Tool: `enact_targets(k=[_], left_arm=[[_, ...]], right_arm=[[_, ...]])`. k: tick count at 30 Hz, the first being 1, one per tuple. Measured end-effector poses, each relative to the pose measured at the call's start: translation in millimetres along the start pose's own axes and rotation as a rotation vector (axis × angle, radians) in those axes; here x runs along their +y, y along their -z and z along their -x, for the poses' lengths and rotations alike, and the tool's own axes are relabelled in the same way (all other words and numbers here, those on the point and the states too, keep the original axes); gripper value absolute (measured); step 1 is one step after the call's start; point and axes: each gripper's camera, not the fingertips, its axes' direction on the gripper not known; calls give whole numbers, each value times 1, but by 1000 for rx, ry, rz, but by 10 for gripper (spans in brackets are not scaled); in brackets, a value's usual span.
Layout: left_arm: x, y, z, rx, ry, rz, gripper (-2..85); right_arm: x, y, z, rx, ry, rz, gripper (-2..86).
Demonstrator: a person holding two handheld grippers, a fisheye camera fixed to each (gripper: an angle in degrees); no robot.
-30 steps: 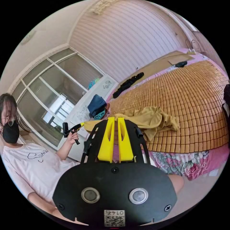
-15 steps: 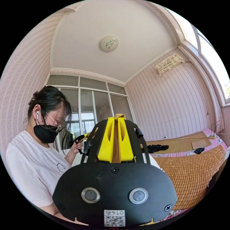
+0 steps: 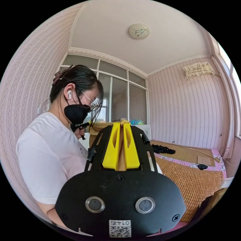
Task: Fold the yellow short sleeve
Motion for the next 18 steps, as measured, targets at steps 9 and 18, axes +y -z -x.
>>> enact_targets(k=[9, 18], left_arm=[[53, -302, 142, -82, 405, 315, -10], [-82, -367, 166, 15, 357, 103, -10]], right_arm=[[27, -147, -254, 157, -455, 342, 11], [-82, -174, -305, 233, -201, 154, 13]])
